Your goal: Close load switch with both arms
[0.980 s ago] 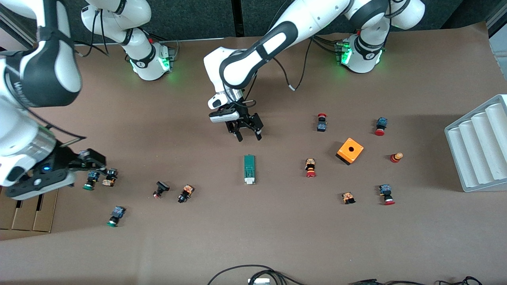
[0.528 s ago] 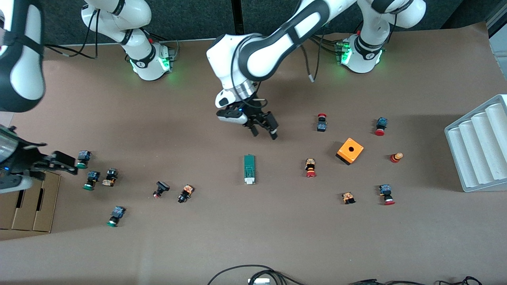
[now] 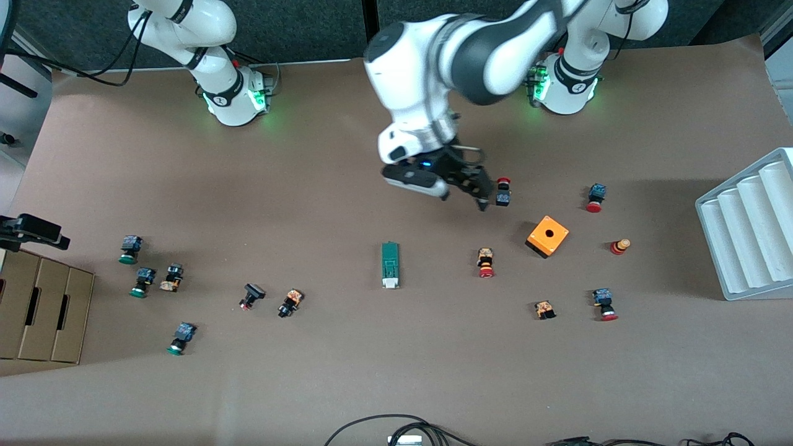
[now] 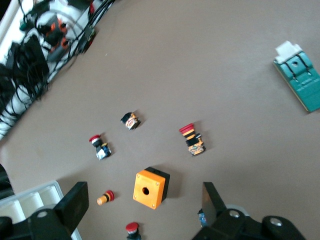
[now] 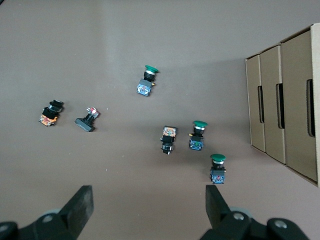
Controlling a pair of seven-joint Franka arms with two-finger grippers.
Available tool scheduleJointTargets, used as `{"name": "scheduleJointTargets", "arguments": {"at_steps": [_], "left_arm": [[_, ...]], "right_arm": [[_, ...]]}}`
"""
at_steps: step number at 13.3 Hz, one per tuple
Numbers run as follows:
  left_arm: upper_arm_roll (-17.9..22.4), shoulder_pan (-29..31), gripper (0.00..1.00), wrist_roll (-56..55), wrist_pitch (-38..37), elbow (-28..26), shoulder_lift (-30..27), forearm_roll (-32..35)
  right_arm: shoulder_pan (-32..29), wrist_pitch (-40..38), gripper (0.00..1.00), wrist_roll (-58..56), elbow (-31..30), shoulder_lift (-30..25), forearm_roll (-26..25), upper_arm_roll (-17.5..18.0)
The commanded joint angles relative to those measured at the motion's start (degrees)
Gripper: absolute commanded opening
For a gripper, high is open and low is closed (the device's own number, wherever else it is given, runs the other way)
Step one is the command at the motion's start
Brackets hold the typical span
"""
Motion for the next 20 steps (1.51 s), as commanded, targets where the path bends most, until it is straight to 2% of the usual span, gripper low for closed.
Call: {"name": "scheduleJointTargets", "arguments": {"at_steps": [1,4,8,10,12,14,16,18,20], "left_arm": [[-0.66,8.32,1.0,4.99,-1.46,1.45,-3.18,-7.85],[-0.57,16.76,1.0,16.68,-2.43,1.9,-5.55,-12.78],[-0.48,27.39,1.0,16.98,-4.53,1.9,-7.31,-19.04],[-0.48,31.44,1.0,16.71,-5.51,2.51,-7.32,-19.22],[-0.4,32.6,1.0,16.62,-5.77,3.3,-7.05,-19.13],[3.1,32.69,1.0,17.4,-6.21,3.74,-6.7,-19.74],[8.1,31.73,1.0,18.55,-4.46,1.83,-10.28,-26.56],[11.46,31.72,1.0,19.17,0.18,-4.92,-15.37,-30.89],[15.58,29.54,1.0,22.75,1.17,-11.69,-20.39,-30.03]], "right_arm": [[0.68,-0.75,1.0,1.18,-0.19,0.61,0.29,0.7],[1.81,-0.75,1.0,5.19,-0.62,0.44,-0.06,1.31],[-1.68,-0.49,1.0,8.38,-2.65,-2.37,-0.5,7.36],[-1.43,0.3,1.0,12.4,-3.0,-3.08,-0.59,8.08],[-1.52,4.24,1.0,14.45,-8.5,-7.45,-0.77,7.91],[-1.52,4.52,1.0,13.49,-9.24,-8.18,-0.77,7.38],[0.4,4.17,1.0,12.51,-9.24,-8.0,-0.77,7.38],[2.86,4.17,1.0,12.95,-8.72,-6.34,-3.12,7.38],[4.28,4.17,1.0,14.79,-8.8,-6.16,-4.81,7.38]]}}
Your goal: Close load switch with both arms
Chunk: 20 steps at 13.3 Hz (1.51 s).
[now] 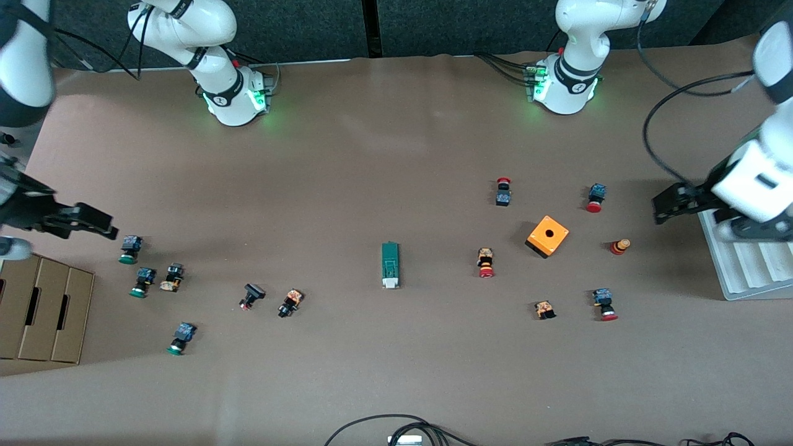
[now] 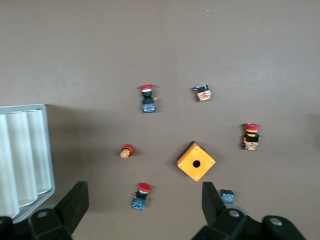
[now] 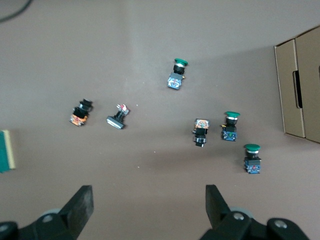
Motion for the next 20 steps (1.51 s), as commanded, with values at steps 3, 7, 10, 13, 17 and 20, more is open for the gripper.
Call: {"name": "scheduleJointTargets", "arguments": {"at_steps": [3,7,10,13,17,20], "left_arm": [[10.99,-7.37,1.0,4.52,6.26,-17.26,-12.11,-1.86],[10.82,-7.73,1.0,4.08,4.16,-12.37,-9.05,-1.77],[10.82,-7.47,1.0,4.34,4.07,-12.27,-8.96,-1.51],[10.82,-7.64,1.0,4.87,3.81,-11.4,-8.35,-0.98],[10.91,-7.29,1.0,4.08,3.81,-9.9,-7.56,-1.16],[10.82,-7.56,1.0,4.08,3.81,-10.07,-7.03,-0.98]], "right_arm": [[-0.83,1.1,1.0,2.25,-0.63,-0.67,-0.76,-0.01],[-0.92,-0.93,1.0,2.16,0.69,-0.41,0.55,0.08],[-0.92,-1.01,1.0,1.9,0.87,-0.41,0.74,-0.01],[-0.83,-3.37,1.0,1.54,1.48,-0.76,0.12,-0.01],[-0.31,-6.29,1.0,1.89,3.24,-0.76,-0.05,0.17],[-0.92,-6.38,1.0,1.28,3.24,-0.76,0.21,-0.01]]}}
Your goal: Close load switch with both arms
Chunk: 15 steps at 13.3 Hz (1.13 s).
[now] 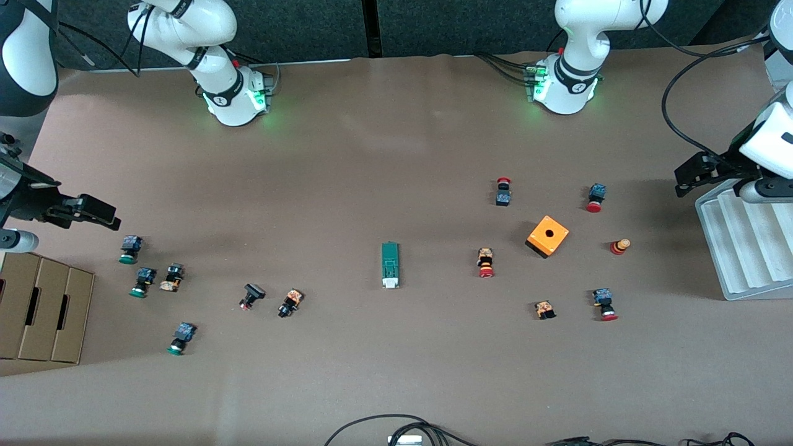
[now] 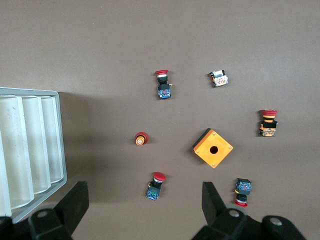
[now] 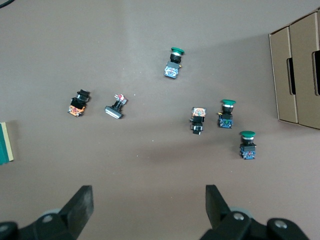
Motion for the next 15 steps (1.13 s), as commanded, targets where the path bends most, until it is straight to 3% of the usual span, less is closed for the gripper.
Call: {"name": "scheduleJointTargets", "arguments": {"at_steps": [1,8,15], "left_arm": [[0.15,-0.5,1.0,0.2,-0.29,1.68,2.27,0.08],[0.33,-0.06,1.0,0.29,-2.13,3.53,2.28,0.17],[0.68,-0.06,1.0,0.29,-2.49,3.8,2.72,0.17]], "right_arm": [[-0.17,-2.33,1.0,-0.24,0.81,-0.33,0.33,-0.04],[0.09,-4.97,1.0,-0.32,-2.0,-3.05,0.68,0.05],[-0.17,-2.69,1.0,-0.32,-1.48,-1.04,0.86,0.05]]}}
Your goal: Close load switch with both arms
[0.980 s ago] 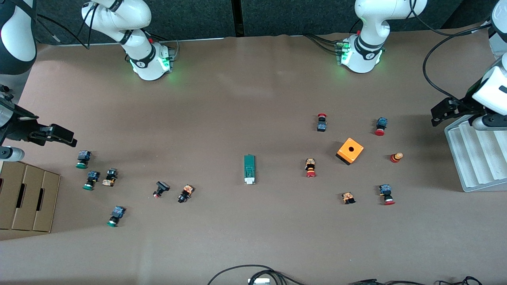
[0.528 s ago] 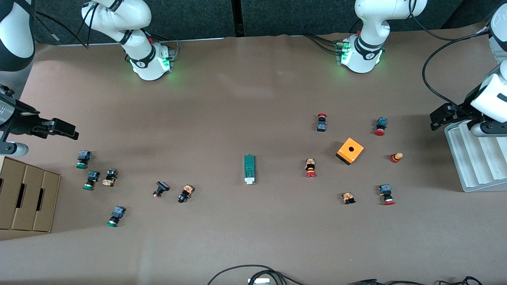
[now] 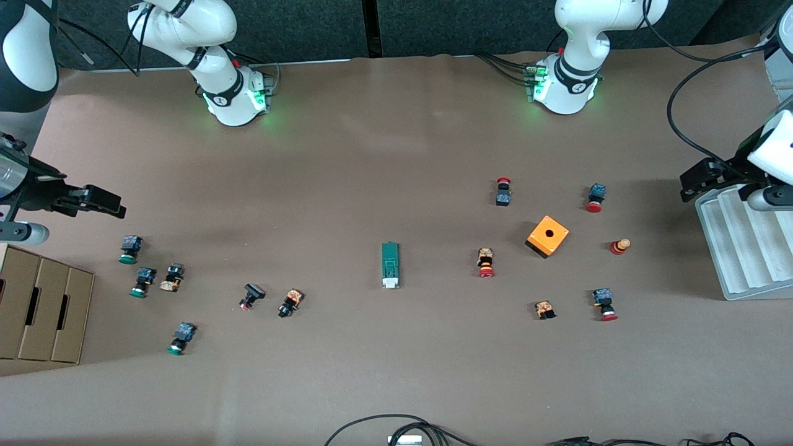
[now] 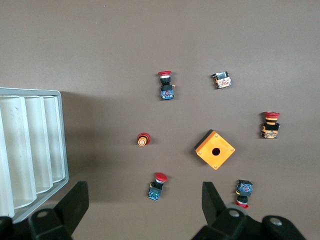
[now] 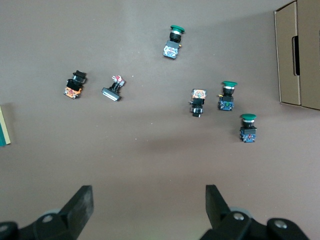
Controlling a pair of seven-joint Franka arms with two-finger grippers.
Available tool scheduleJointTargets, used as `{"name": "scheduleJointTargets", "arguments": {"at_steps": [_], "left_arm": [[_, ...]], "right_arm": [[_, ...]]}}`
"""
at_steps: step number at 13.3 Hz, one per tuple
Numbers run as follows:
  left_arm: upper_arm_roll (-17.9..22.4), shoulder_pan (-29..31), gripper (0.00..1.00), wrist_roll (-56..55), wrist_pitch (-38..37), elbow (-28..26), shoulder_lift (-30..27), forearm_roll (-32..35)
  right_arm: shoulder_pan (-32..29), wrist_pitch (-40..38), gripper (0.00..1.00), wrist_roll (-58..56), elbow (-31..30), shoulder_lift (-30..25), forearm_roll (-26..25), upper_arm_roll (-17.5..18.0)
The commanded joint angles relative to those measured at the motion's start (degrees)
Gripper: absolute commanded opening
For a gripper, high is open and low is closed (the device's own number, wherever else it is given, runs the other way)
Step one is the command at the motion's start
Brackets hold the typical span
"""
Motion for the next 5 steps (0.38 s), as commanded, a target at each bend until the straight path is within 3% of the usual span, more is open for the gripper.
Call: {"name": "scheduleJointTargets", "arguments": {"at_steps": [1,5], "left_arm": [[0.08,-0.09,1.0,0.29,-1.26,1.11,0.53,0.13],[-0.1,-0.26,1.0,0.2,-1.26,1.11,0.97,0.04]], "right_arm": [[-0.27,0.7,1.0,-0.25,-0.33,-0.15,0.86,-0.03],[-0.27,0.35,1.0,-0.25,0.02,-0.24,0.86,-0.12]]}}
